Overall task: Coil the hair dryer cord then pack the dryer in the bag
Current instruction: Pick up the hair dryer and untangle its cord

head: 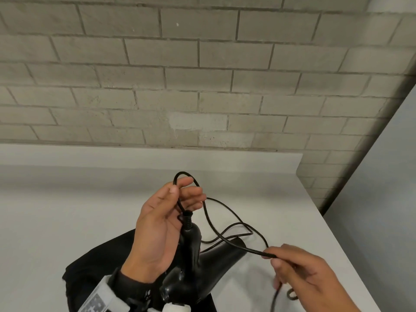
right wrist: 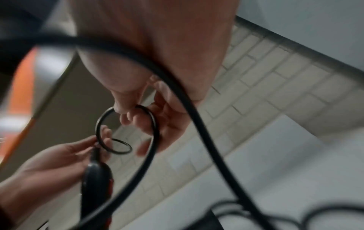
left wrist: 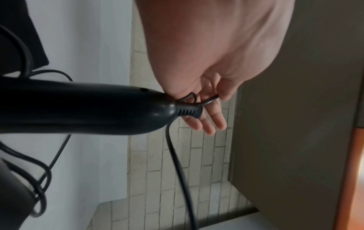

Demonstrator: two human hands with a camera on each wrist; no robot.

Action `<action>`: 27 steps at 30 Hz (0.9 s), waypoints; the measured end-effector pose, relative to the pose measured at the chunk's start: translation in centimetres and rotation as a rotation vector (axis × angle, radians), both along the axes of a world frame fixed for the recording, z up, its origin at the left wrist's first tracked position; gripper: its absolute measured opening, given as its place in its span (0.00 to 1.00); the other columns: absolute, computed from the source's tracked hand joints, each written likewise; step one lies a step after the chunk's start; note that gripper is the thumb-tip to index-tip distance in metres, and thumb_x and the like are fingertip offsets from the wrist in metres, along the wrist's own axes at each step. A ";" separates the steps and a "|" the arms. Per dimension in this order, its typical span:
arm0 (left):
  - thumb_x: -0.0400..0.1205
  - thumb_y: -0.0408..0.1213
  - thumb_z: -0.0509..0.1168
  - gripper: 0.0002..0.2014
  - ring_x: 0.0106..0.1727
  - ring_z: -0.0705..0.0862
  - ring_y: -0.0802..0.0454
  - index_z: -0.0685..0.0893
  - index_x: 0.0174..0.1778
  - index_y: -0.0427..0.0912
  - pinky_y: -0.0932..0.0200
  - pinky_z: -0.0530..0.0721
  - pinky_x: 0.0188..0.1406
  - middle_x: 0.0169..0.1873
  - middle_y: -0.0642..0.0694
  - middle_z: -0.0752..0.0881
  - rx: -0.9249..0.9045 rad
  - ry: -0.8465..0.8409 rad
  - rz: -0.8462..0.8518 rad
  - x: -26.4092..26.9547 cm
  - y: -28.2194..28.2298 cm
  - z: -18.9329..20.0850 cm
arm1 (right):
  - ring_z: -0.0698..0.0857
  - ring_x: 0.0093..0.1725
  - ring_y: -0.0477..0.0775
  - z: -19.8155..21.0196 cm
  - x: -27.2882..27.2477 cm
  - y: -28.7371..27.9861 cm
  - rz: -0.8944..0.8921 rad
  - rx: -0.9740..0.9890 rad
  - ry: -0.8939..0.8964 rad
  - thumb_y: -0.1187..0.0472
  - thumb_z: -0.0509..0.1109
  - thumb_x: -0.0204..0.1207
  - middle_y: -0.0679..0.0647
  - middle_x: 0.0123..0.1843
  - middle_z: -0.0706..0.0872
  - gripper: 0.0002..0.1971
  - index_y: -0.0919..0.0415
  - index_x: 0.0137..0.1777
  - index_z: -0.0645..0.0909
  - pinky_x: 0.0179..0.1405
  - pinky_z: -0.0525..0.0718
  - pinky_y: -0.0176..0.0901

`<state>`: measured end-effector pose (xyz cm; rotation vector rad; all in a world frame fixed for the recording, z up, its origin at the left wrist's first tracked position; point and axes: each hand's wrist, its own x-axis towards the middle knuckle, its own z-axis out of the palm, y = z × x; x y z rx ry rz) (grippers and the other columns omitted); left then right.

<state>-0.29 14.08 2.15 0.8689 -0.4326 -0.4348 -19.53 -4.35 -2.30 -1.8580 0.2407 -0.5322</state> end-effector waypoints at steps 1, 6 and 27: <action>0.84 0.35 0.56 0.15 0.49 0.90 0.39 0.87 0.56 0.34 0.55 0.89 0.47 0.46 0.34 0.90 0.013 -0.018 0.000 -0.3 -0.2 0.0 | 0.82 0.31 0.46 0.8 0.0 0.2 0.018 -0.150 -0.020 0.40 0.69 0.73 0.42 0.32 0.81 0.14 0.44 0.49 0.90 0.34 0.78 0.29; 0.87 0.37 0.58 0.14 0.55 0.89 0.35 0.87 0.56 0.36 0.56 0.87 0.51 0.50 0.31 0.90 0.091 -0.158 0.005 -1.3 -1.1 -0.3 | 0.74 0.33 0.30 4.8 0.6 1.3 0.111 -0.608 -0.149 0.46 0.62 0.83 0.29 0.37 0.75 0.11 0.45 0.54 0.86 0.36 0.69 0.17; 0.85 0.57 0.59 0.26 0.35 0.85 0.43 0.84 0.62 0.37 0.32 0.79 0.57 0.36 0.36 0.89 0.048 -0.364 -0.238 -2.9 -1.3 -1.4 | 0.76 0.27 0.45 8.9 7.0 2.5 -0.070 -0.192 -0.274 0.52 0.66 0.78 0.43 0.26 0.78 0.09 0.51 0.48 0.88 0.30 0.77 0.33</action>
